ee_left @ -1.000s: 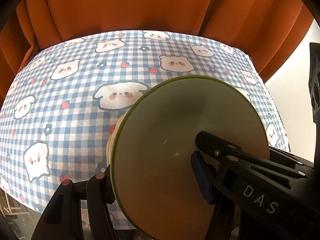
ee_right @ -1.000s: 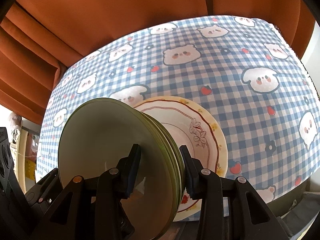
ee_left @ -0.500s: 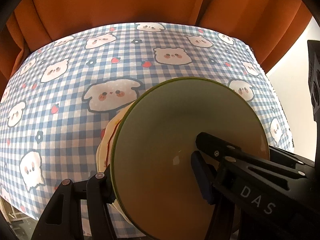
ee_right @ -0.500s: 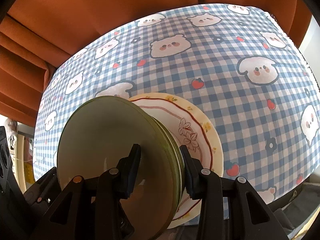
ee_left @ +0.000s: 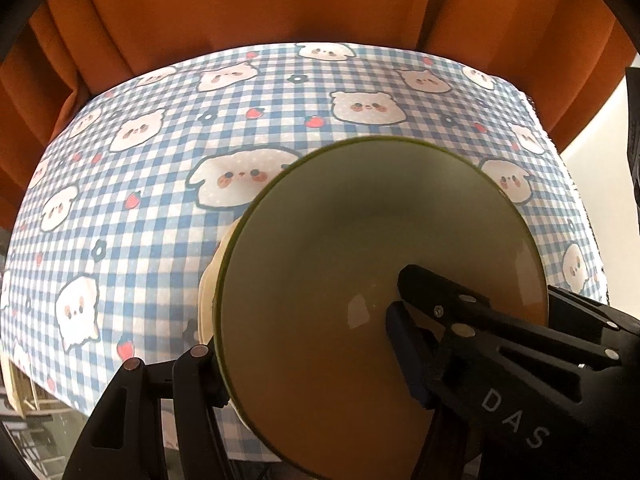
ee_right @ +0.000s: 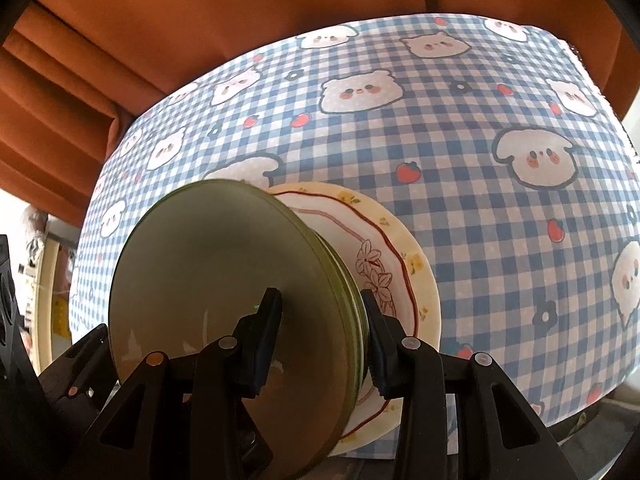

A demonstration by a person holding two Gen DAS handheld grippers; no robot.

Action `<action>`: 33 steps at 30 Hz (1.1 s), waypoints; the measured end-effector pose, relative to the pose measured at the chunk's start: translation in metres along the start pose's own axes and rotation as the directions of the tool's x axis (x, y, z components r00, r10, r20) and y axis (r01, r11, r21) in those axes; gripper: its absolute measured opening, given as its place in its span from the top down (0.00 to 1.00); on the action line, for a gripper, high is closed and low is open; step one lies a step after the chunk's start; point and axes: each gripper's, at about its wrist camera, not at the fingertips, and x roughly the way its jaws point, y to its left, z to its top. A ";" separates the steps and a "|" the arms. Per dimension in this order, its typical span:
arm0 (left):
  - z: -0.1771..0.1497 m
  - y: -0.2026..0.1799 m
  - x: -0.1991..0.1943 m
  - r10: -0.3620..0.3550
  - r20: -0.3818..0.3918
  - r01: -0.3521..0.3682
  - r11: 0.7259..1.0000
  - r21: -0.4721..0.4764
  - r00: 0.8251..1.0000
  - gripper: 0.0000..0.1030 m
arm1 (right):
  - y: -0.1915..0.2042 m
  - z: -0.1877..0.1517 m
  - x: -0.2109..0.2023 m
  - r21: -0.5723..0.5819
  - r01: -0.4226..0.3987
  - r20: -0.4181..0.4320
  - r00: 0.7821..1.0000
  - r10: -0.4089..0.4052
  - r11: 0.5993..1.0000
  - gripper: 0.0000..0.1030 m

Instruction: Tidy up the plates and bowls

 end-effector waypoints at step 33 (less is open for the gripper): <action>-0.068 0.163 -0.104 0.045 0.420 -0.070 0.997 0.043 0.907 0.09 | 0.142 -0.097 -0.076 0.057 0.202 0.471 0.858 -0.205 0.978 0.29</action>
